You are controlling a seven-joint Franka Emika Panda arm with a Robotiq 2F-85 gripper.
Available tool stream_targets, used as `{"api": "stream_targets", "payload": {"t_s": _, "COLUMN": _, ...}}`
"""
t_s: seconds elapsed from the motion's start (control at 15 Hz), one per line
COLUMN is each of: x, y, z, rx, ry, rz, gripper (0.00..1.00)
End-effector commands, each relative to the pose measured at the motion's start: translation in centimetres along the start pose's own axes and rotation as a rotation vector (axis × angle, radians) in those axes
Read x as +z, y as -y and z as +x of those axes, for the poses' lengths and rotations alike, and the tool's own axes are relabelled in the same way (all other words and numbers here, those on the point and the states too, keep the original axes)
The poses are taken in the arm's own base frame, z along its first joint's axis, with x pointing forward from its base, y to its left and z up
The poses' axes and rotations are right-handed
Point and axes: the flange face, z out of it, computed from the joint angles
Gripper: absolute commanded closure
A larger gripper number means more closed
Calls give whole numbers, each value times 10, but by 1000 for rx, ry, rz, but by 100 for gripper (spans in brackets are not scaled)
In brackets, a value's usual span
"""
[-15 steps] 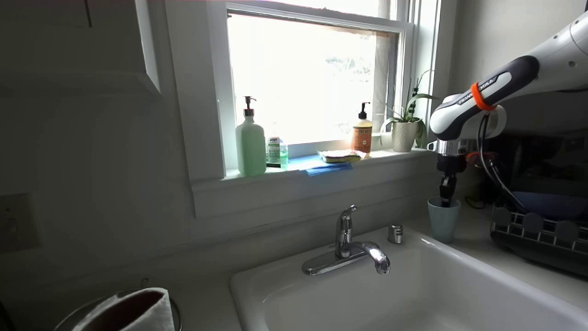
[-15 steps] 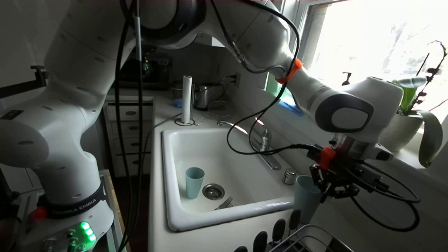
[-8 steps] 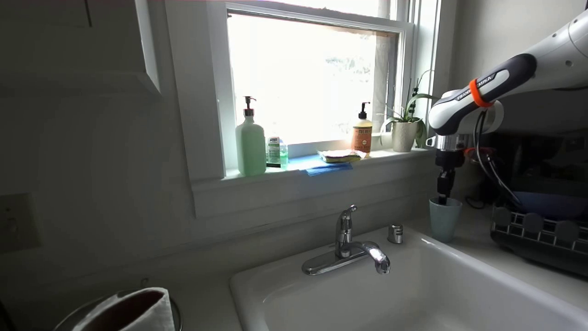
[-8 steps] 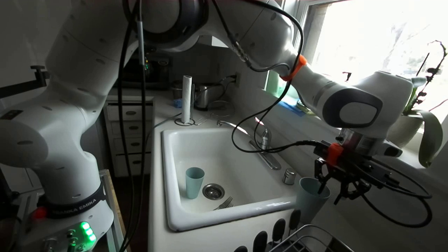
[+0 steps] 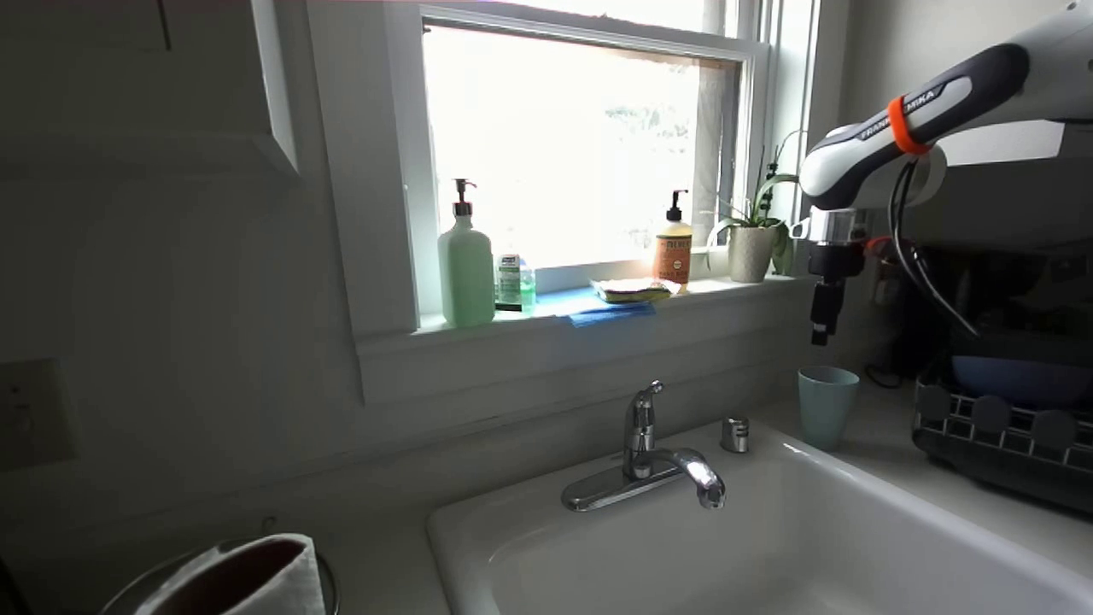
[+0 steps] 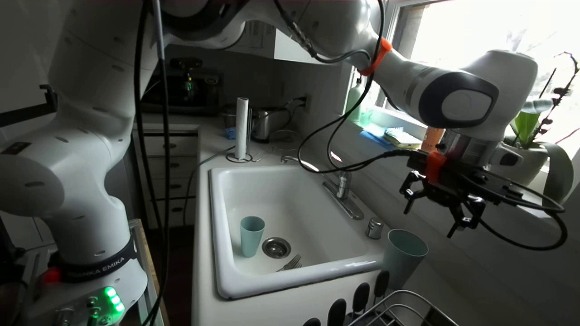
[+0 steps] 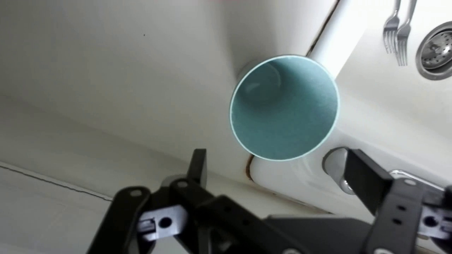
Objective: Move the faucet head to the left, pick up the cup on the right and pour its contents into the cup in the sink
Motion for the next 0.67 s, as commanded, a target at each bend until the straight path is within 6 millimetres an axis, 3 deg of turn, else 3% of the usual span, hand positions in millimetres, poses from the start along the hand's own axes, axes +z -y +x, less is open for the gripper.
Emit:
{"api": "stream_targets", "payload": {"t_s": 0.0, "x": -33, "y": 26, "z": -17, "rx": -29, "ry": 8, "rz": -5, "gripper": 0}}
{"api": "stream_targets", "payload": {"t_s": 0.6, "x": -72, "y": 78, "z": -44, "rx": -8, "ry": 20, "rz": -31, "gripper": 0}}
